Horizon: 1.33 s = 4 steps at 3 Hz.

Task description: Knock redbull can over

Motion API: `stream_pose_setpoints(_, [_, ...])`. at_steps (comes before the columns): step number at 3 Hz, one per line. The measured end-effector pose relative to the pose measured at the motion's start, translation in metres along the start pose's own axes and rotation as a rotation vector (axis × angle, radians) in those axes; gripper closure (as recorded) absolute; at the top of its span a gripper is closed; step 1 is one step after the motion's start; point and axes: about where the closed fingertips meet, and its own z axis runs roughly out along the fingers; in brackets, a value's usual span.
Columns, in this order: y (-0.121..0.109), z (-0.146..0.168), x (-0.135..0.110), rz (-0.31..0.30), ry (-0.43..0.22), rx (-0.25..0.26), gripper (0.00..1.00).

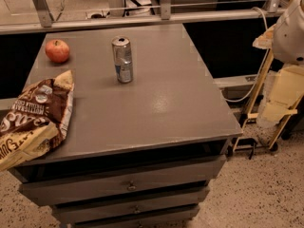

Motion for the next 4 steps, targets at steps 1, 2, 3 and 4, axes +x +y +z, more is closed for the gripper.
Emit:
stream_pose_setpoints(1, [0.0,0.0,0.0,0.0,0.0,0.0,0.0])
stream_pose_setpoints(2, [-0.029,0.009,-0.022,-0.019,-0.075,0.042,0.0])
stream_pose_setpoints(3, [-0.081,0.015,-0.068,-0.031,-0.255,0.123,0.0])
stream_pose_setpoints(4, [-0.13,0.013,-0.122,-0.034,-0.506,0.204,0.0])
